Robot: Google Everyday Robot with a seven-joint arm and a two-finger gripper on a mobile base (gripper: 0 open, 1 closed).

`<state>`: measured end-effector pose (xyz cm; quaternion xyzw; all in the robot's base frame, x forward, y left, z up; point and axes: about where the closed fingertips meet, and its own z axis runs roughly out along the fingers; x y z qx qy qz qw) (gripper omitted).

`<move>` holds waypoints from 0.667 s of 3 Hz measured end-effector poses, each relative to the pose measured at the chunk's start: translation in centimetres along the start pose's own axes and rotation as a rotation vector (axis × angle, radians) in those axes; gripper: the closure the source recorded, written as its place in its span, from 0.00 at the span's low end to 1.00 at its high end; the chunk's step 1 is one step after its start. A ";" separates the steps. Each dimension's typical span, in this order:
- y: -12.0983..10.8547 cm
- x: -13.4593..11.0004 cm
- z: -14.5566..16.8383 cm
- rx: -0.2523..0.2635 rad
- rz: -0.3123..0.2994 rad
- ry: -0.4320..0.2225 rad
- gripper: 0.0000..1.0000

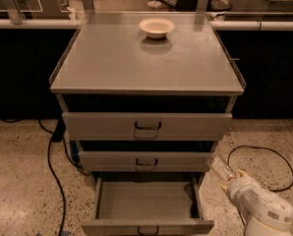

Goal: Pick water bottle from bottom drawer and place on counter

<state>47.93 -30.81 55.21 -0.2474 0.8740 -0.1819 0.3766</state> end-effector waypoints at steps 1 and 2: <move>0.2 -4.3 5.4 0.001 -0.045 -0.055 1.00; 0.2 -4.3 5.4 0.001 -0.045 -0.055 1.00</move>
Offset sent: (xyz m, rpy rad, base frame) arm 0.1095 0.0369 -0.0231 -0.0284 -0.0771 0.0830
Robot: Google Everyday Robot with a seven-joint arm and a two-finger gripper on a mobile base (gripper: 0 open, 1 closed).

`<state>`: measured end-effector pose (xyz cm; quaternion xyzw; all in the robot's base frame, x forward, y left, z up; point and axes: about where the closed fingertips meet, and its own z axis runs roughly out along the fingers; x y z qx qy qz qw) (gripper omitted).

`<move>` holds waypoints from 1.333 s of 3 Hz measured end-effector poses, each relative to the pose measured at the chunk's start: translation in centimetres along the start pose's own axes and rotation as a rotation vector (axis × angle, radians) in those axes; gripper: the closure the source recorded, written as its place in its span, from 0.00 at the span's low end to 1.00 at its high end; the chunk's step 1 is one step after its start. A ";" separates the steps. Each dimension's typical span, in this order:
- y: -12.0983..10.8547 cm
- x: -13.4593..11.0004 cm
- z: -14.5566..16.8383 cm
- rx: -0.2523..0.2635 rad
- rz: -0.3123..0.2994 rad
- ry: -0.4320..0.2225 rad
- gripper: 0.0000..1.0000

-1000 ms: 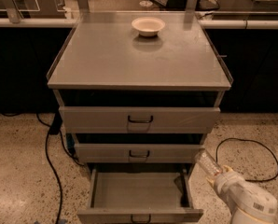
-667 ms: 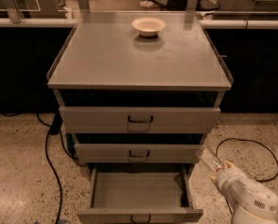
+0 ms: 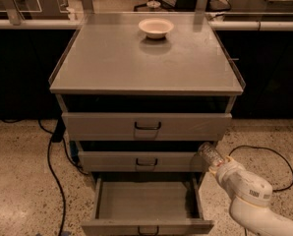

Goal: Pick water bottle from bottom drawer and place on counter

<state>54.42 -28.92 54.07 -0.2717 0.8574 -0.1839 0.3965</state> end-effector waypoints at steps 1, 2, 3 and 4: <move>-0.6 0.1 -1.3 0.026 0.001 -0.009 1.00; -3.4 0.1 -3.9 0.104 0.029 -0.026 1.00; -8.1 0.3 -6.5 0.210 0.083 -0.031 1.00; -11.5 0.5 -7.4 0.272 0.130 -0.029 1.00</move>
Offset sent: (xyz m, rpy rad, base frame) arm -0.0379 -0.0540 0.0838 -0.0418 -0.1738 -0.1474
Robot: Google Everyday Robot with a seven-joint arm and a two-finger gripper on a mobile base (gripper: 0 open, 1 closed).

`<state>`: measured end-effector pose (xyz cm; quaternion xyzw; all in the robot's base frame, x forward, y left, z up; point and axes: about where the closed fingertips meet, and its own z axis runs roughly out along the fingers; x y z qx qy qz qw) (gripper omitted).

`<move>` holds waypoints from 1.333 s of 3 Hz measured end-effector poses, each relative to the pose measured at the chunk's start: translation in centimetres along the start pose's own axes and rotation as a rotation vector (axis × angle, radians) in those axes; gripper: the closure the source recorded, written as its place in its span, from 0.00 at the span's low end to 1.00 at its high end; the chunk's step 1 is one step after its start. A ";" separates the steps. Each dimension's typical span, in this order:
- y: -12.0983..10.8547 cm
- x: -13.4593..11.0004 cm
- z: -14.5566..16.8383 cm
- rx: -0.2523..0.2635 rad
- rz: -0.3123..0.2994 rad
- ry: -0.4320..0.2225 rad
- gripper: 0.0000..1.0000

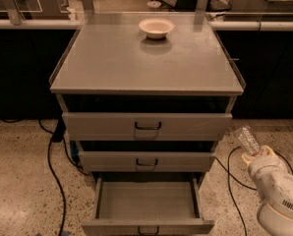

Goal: Pick water bottle from bottom drawer and place on counter

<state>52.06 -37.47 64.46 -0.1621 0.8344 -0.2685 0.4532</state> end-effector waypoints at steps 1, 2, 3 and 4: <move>-3.2 -0.4 0.4 0.058 0.042 0.011 1.00; -5.4 -1.1 0.9 0.110 0.074 0.012 1.00; -6.0 -3.2 1.0 0.146 0.070 -0.015 1.00; -5.4 -6.3 0.6 0.166 0.030 -0.070 1.00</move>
Offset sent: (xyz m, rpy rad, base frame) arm 0.0239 -0.0596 0.0549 0.0042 -0.1150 -0.1764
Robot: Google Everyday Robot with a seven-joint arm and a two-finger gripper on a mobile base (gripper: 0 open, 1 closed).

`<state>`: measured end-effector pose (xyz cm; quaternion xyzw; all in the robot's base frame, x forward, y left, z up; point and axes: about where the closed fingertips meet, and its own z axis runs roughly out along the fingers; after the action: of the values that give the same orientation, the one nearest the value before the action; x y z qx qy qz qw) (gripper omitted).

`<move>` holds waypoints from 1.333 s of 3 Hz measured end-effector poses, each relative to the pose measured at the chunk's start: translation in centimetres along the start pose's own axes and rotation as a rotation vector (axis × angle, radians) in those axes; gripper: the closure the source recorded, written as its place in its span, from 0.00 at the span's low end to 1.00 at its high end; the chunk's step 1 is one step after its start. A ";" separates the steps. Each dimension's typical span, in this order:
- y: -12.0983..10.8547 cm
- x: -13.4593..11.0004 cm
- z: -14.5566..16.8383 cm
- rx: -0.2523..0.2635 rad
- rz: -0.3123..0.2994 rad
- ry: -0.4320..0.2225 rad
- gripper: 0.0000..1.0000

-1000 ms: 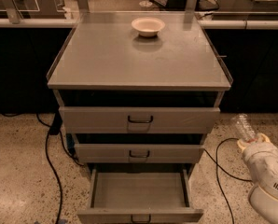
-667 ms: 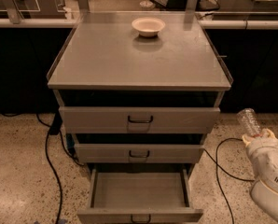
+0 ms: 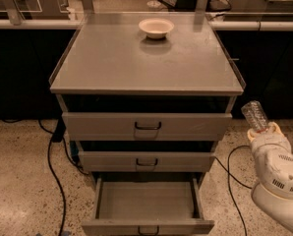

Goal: Pick water bottle from bottom drawer and place on counter

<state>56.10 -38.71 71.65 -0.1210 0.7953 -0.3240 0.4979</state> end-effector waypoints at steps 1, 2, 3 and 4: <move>0.0 0.0 0.0 0.000 0.000 0.000 1.00; -0.4 -0.5 0.0 0.022 0.000 -0.011 1.00; -1.6 -2.3 -0.7 0.079 0.007 -0.048 1.00; -3.8 -6.4 -2.4 0.195 -0.001 -0.149 1.00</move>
Offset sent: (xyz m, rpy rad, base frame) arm 0.0037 -0.0001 0.0153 -0.0227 -0.0497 -0.0219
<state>56.56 -37.40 79.32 -0.0963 0.7208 -0.3902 0.5648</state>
